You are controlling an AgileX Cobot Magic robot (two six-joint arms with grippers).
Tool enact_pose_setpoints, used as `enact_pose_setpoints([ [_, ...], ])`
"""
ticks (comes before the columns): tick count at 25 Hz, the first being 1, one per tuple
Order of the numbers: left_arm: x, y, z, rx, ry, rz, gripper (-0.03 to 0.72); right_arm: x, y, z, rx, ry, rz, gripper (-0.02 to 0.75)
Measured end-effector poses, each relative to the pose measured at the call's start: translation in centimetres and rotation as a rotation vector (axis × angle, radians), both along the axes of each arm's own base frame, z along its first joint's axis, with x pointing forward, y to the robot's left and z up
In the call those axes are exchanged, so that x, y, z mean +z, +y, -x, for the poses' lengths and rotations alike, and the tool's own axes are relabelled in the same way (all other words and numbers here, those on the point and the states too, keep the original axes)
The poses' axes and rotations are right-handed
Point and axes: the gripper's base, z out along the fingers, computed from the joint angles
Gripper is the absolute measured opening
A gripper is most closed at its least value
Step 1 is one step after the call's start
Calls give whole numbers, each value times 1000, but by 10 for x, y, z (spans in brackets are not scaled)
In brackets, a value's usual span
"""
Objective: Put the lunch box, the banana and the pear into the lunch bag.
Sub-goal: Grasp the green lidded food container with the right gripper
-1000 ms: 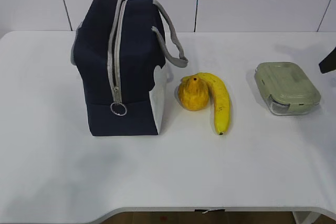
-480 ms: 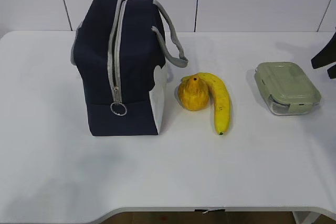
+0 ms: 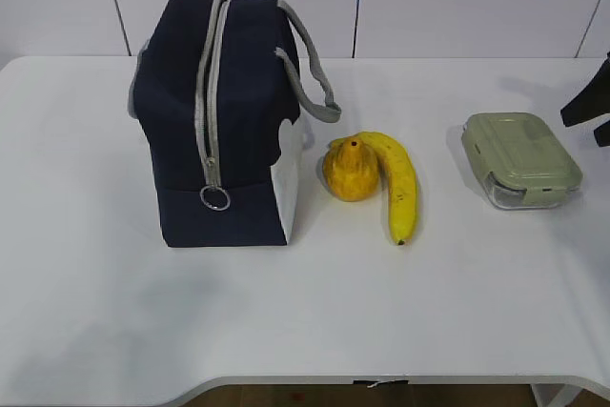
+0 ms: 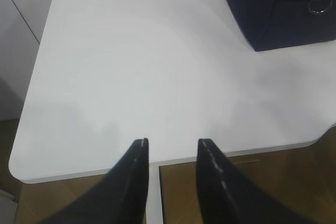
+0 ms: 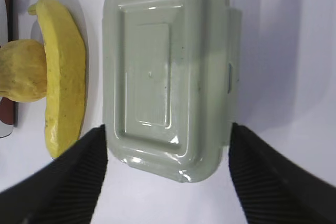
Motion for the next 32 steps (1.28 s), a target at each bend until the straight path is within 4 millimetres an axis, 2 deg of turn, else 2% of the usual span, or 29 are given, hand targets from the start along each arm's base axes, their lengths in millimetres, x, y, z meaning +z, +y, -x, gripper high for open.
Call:
enact_pose_setpoints([
  [3, 0, 0, 0, 0, 0, 0, 236, 1, 0, 0, 5, -7, 4, 606],
  [5, 0, 0, 0, 0, 0, 0, 236, 3, -1, -2, 6, -16, 8, 619],
  [15, 0, 0, 0, 0, 0, 0, 236, 7, -2, -5, 52, -61, 35, 605],
  [28, 0, 0, 0, 0, 0, 0, 236, -35, -6, -14, 64, 21, -1, 592],
  [32, 0, 0, 0, 0, 0, 0, 236, -34, -5, -17, 73, -10, -19, 592],
])
